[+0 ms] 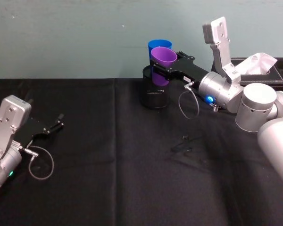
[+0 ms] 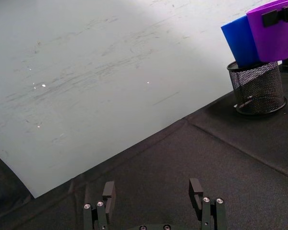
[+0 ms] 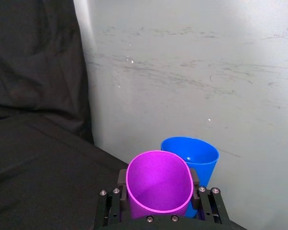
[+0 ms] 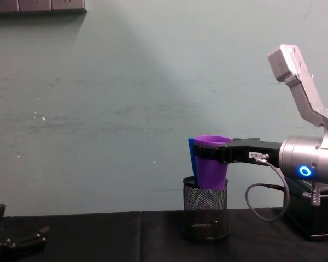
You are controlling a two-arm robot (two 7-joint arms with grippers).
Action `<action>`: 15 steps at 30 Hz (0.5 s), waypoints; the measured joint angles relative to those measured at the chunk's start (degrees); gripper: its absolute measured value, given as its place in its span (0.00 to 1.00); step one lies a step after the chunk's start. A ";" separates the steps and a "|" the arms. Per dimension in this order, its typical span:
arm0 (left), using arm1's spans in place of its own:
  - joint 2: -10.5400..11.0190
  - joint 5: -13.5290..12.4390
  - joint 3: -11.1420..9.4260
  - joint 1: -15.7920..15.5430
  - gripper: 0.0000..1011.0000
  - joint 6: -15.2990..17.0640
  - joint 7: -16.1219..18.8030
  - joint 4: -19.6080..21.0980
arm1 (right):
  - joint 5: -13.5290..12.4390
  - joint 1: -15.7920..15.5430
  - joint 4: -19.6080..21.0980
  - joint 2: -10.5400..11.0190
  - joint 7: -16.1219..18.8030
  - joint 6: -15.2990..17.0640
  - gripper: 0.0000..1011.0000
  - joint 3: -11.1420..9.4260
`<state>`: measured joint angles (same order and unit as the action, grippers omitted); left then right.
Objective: Pick up one cup with a gripper and tap it against the other cup.
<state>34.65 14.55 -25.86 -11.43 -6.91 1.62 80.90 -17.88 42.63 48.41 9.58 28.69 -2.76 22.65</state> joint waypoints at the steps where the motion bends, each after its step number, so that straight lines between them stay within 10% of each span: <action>1: 0.00 0.00 0.00 0.00 0.99 0.00 0.00 0.00 | -0.01 -0.01 0.01 0.01 -0.01 0.01 0.72 0.01; 15: 0.00 0.00 0.00 0.00 0.99 0.00 0.00 0.00 | -0.03 -0.07 0.08 0.04 -0.08 0.02 0.72 0.05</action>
<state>34.64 14.55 -25.86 -11.43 -6.91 1.62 80.90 -17.91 42.56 48.49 9.62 28.61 -2.73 22.70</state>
